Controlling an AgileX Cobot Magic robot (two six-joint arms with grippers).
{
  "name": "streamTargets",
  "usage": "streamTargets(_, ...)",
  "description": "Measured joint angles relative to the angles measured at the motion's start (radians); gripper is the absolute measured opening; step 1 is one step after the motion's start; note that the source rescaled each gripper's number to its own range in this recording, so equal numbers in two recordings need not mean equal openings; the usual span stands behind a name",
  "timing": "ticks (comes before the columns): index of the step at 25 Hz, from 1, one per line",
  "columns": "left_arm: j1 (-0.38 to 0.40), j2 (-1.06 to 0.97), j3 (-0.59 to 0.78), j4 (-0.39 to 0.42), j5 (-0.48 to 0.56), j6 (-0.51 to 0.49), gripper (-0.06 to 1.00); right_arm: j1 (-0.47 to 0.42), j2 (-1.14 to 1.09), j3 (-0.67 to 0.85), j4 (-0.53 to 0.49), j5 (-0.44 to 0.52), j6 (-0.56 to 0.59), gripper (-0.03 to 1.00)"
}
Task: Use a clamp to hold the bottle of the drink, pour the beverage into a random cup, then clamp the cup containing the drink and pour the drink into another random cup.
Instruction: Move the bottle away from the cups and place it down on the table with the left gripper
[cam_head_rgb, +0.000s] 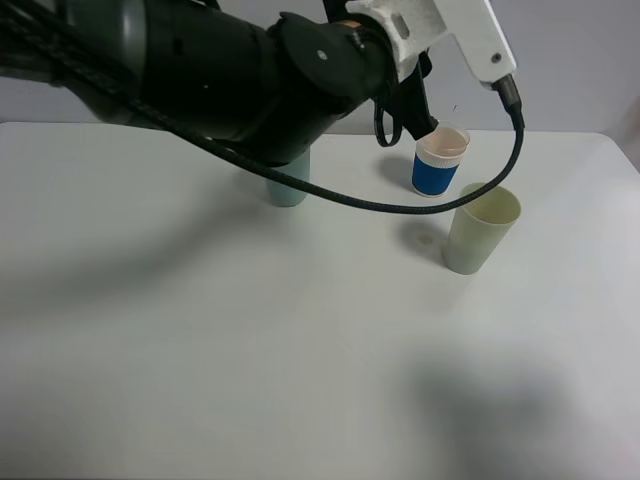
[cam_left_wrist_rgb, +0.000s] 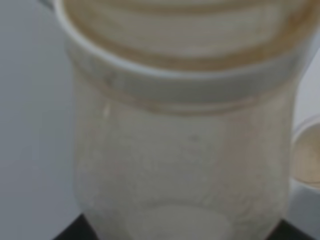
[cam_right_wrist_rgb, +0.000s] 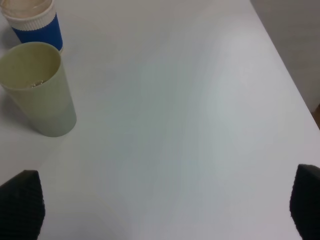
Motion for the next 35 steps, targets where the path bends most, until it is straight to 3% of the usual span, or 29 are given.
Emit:
streamTargets(5, 0.045, -0.13, 0.177, 0.168, 0.017, -0.365, 0.06, 0.0, 0.0, 0.0, 0.0, 0.0, 0.0, 0.95)
streamTargets(12, 0.082, -0.263, 0.368, 0.335, 0.044, -0.566, 0.06, 0.0, 0.0, 0.0, 0.0, 0.0, 0.0, 0.95)
streamTargets(17, 0.142, -0.364, 0.488, 0.44, 0.09, -0.807, 0.06, 0.0, 0.0, 0.0, 0.0, 0.0, 0.0, 0.95)
streamTargets(21, 0.208, -0.442, 0.571, 0.6, 0.147, -1.071, 0.06, 0.0, 0.0, 0.0, 0.0, 0.0, 0.0, 0.95)
streamTargets(25, 0.322, -0.508, 0.634, 0.8, 0.253, -1.341, 0.06, 0.0, 0.0, 0.0, 0.0, 0.0, 0.0, 0.95)
streamTargets(28, 0.414, -0.529, 0.673, 0.88, 0.309, -1.506, 0.06, 0.0, 0.0, 0.0, 0.0, 0.0, 0.0, 0.95)
streamTargets(30, 0.472, -0.534, 0.702, 0.918, 0.327, -1.561, 0.06, 0.0, 0.0, 0.0, 0.0, 0.0, 0.0, 0.95)
streamTargets(35, 0.593, -0.536, 0.753, 0.989, 0.332, -1.575, 0.06, 0.0, 0.0, 0.0, 0.0, 0.0, 0.0, 0.95)
